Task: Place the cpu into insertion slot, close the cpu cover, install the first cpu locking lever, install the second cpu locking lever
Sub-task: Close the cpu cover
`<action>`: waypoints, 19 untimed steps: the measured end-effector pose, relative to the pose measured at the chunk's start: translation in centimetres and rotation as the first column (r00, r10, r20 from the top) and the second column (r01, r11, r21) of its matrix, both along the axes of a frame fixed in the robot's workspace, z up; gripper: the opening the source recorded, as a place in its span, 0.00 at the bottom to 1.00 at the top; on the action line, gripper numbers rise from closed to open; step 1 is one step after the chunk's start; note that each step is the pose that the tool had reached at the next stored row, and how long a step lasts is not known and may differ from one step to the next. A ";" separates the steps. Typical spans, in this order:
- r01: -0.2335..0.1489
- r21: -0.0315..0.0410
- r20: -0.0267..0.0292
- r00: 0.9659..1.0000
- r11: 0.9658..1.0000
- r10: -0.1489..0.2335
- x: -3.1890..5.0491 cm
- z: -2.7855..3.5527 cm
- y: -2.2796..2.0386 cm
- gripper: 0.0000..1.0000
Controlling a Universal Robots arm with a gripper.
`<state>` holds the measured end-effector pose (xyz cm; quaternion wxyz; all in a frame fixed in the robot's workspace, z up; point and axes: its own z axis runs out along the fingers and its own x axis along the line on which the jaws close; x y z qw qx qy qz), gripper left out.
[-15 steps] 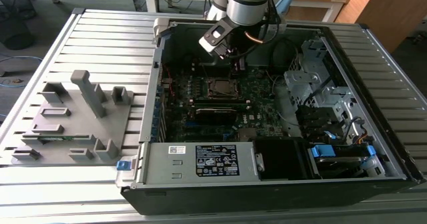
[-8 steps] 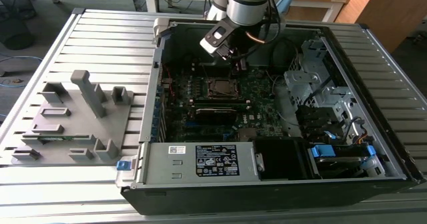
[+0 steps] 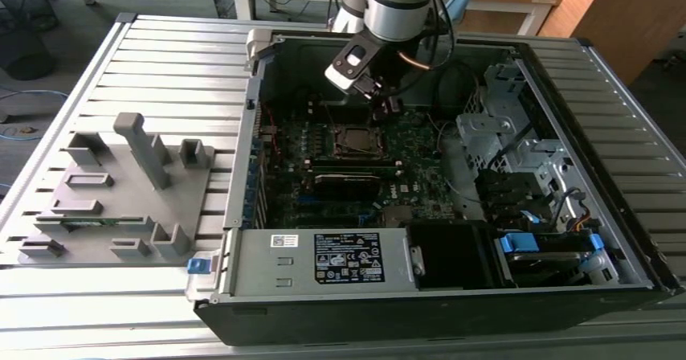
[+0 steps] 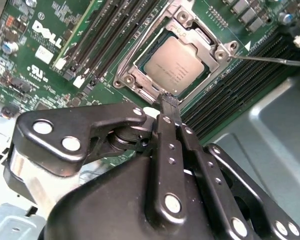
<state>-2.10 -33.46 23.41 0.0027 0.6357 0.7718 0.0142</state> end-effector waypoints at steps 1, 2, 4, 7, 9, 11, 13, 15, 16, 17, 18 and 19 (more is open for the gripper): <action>-0.013 0.000 0.000 1.000 1.000 0.013 0.00 0.00 0.00 0.11; -0.026 0.000 0.000 1.000 1.000 0.026 0.00 -0.01 0.00 0.11; -0.052 0.000 0.000 0.999 0.999 0.052 0.00 -0.01 0.00 0.11; -0.094 0.000 0.000 0.996 0.996 0.094 0.00 -0.03 0.00 0.11; -0.122 0.000 0.000 0.992 0.992 0.122 0.00 -0.04 0.00 0.11; -0.150 0.000 0.000 0.989 0.989 0.150 0.00 -0.04 0.00 0.11; -0.178 0.000 0.000 0.984 0.984 0.178 0.00 -0.05 0.00 0.11; -0.206 0.000 0.000 0.978 0.978 0.206 0.00 -0.06 0.00 0.11; -0.220 0.000 0.000 0.975 0.975 0.220 0.00 -0.06 0.00 0.11; -0.234 0.000 0.000 0.972 0.972 0.234 0.00 -0.06 0.00 0.11; -0.248 0.000 0.000 0.969 0.969 0.248 0.00 -0.07 0.00 0.11; -0.262 0.000 0.000 0.965 0.965 0.262 0.00 -0.07 0.00 0.11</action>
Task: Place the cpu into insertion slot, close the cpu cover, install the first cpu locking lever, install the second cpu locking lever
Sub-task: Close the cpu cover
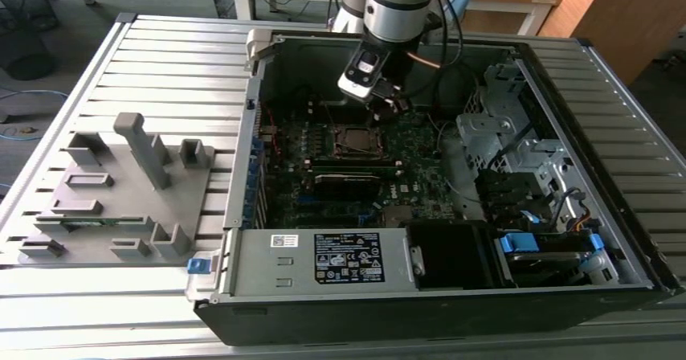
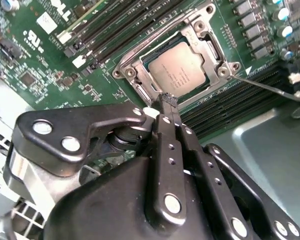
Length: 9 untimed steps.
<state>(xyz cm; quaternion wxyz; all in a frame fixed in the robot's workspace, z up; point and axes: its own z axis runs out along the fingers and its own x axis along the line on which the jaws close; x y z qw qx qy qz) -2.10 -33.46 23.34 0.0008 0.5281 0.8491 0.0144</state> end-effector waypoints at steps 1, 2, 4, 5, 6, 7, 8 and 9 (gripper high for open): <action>-0.014 0.000 0.000 1.000 1.000 0.014 0.00 0.00 0.00 0.11; -0.029 0.000 0.000 1.000 1.000 0.029 0.00 -0.01 0.00 0.11; -0.057 0.000 0.000 0.998 0.998 0.057 0.00 -0.01 0.00 0.11; -0.071 0.000 0.000 0.997 0.997 0.071 0.00 -0.02 0.00 0.11; -0.085 0.000 0.000 0.996 0.996 0.085 0.00 -0.02 0.00 0.11; -0.099 0.000 0.000 0.995 0.995 0.099 0.00 -0.03 0.00 0.11; -0.112 0.000 0.000 0.994 0.994 0.112 0.00 -0.03 0.00 0.11; -0.124 0.000 0.000 0.992 0.992 0.124 0.00 -0.03 0.00 0.11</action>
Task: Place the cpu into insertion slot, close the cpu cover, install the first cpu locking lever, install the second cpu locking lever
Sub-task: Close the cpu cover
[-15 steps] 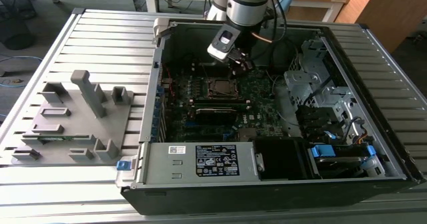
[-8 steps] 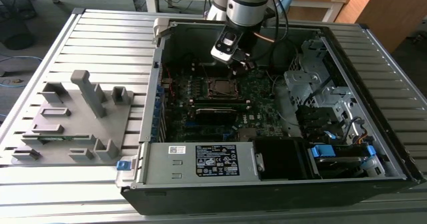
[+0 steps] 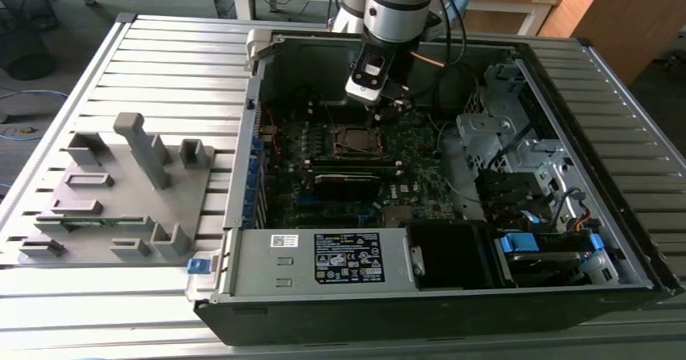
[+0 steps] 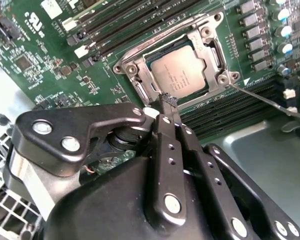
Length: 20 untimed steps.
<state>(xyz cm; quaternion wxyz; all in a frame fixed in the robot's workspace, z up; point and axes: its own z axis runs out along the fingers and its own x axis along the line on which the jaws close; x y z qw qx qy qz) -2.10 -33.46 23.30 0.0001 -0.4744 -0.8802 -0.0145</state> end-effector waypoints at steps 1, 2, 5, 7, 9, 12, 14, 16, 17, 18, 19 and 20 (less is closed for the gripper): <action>-0.007 0.000 0.000 1.000 1.000 0.007 0.00 0.00 0.00 0.11; -0.010 0.000 0.000 1.000 1.000 0.010 0.00 0.00 0.00 0.11; -0.011 0.000 0.000 1.000 1.000 0.011 0.00 0.00 0.00 0.11; -0.011 0.000 0.000 1.000 1.000 0.011 0.00 0.00 0.00 0.11; -0.012 0.000 0.000 1.000 1.000 0.012 0.00 0.00 0.00 0.11; -0.016 0.000 0.000 1.000 1.000 0.016 0.00 0.00 0.00 0.11; -0.030 0.000 0.000 1.000 1.000 0.030 0.00 0.00 0.00 0.11; -0.053 0.000 0.000 0.999 0.999 0.053 0.00 0.00 0.00 0.11; -0.066 0.000 0.000 0.998 0.998 0.066 0.00 0.00 0.00 0.11; -0.095 0.000 0.000 0.995 0.995 0.095 0.00 -0.01 0.00 0.11; -0.112 0.000 0.000 0.994 0.994 0.112 0.00 -0.01 0.00 0.11; -0.126 0.000 0.000 0.992 0.992 0.126 0.00 -0.01 0.00 0.11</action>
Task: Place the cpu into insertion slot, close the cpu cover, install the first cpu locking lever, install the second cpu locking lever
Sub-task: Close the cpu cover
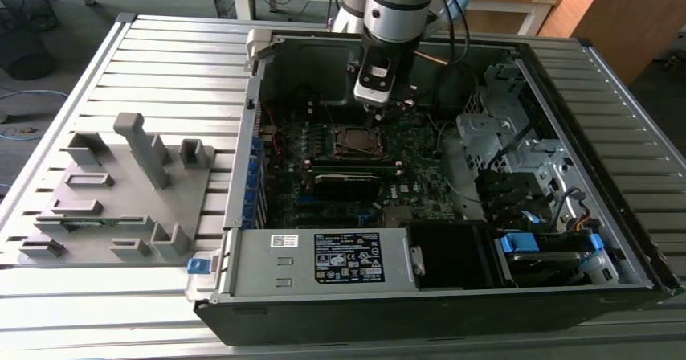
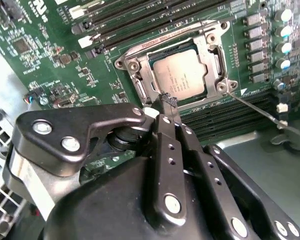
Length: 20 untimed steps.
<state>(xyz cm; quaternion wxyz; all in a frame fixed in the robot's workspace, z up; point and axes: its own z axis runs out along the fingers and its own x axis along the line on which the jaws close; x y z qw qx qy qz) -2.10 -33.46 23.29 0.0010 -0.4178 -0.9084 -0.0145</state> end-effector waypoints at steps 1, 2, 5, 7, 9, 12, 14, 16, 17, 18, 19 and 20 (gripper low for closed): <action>-0.014 0.000 0.000 1.000 1.000 0.014 0.00 0.00 0.00 0.11; -0.027 0.000 0.000 1.000 1.000 0.027 0.00 0.00 0.00 0.11; -0.035 0.000 0.000 0.999 0.999 0.035 0.00 0.00 0.00 0.11; -0.039 0.000 0.000 0.999 0.999 0.039 0.00 0.00 0.00 0.11; -0.056 0.000 0.000 0.998 0.998 0.056 0.00 0.00 0.00 0.11; -0.099 0.000 0.000 0.995 0.995 0.099 0.00 0.00 0.00 0.11; -0.130 0.000 0.000 0.991 0.991 0.130 0.00 0.00 0.00 0.11; -0.161 0.000 0.000 0.987 0.987 0.161 0.00 -0.01 0.00 0.11; -0.177 0.000 0.000 0.984 0.984 0.177 0.00 -0.01 0.00 0.11; -0.192 0.000 0.000 0.981 0.981 0.192 0.00 -0.01 0.00 0.11; -0.207 0.000 0.000 0.978 0.978 0.207 0.00 -0.01 0.00 0.11; -0.222 0.000 0.000 0.975 0.975 0.222 0.00 -0.02 0.00 0.11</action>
